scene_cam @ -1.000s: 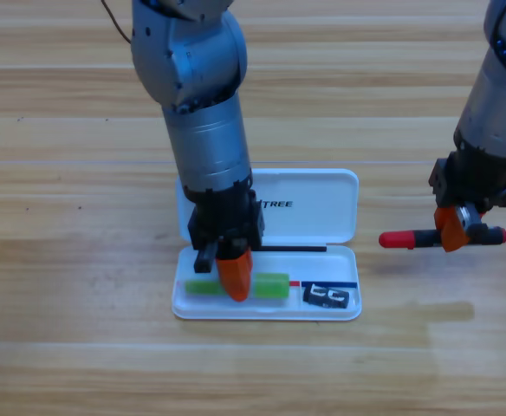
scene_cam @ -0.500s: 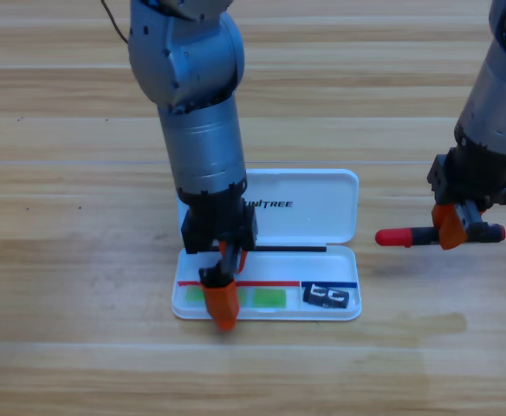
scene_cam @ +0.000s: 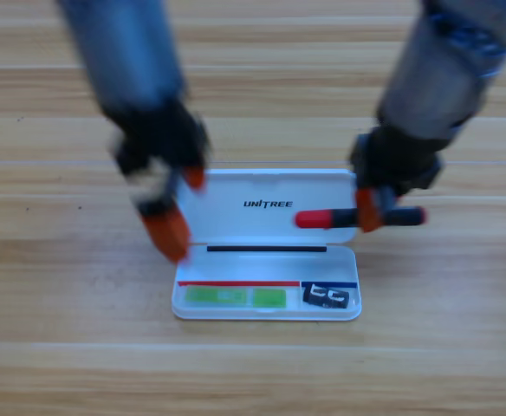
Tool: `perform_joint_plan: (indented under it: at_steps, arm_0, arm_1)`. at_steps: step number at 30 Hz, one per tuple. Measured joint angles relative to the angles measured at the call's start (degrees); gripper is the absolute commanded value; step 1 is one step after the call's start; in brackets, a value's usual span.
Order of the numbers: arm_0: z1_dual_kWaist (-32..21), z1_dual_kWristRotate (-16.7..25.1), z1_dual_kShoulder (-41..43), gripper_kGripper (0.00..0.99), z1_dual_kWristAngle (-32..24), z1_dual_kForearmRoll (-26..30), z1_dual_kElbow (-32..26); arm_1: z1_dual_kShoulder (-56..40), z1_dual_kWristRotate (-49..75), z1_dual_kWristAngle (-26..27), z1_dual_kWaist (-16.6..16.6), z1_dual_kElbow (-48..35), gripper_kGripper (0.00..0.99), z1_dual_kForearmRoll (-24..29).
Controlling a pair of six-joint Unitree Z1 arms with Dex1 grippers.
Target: Clean up eraser and pencils
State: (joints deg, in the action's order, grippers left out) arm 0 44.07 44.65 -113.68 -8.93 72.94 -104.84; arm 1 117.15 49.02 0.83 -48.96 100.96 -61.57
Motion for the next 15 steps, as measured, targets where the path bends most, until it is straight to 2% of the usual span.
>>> perform_joint_plan:
  at_steps: [3,7,11,15]
  arm_0:
    - [-2.0,0.0,10.7,0.99,0.9,0.1,2.1]
    - [-7.9,1.9,21.4,0.99,0.9,0.1,4.7]
    - [-13.9,3.0,24.9,0.99,0.9,-0.1,6.9]
    - [-16.5,3.2,25.1,0.99,0.9,-3.3,11.0]
  arm_1:
    - [3.8,-0.7,-0.9,-2.1,4.1,0.0,-0.4]
    - [9.0,-1.5,-1.5,-3.9,8.9,0.0,-0.8]
    - [13.4,-2.2,-2.3,-4.7,12.8,0.0,-0.9]
    - [16.0,-2.3,-3.1,-5.0,14.5,0.0,-0.9]
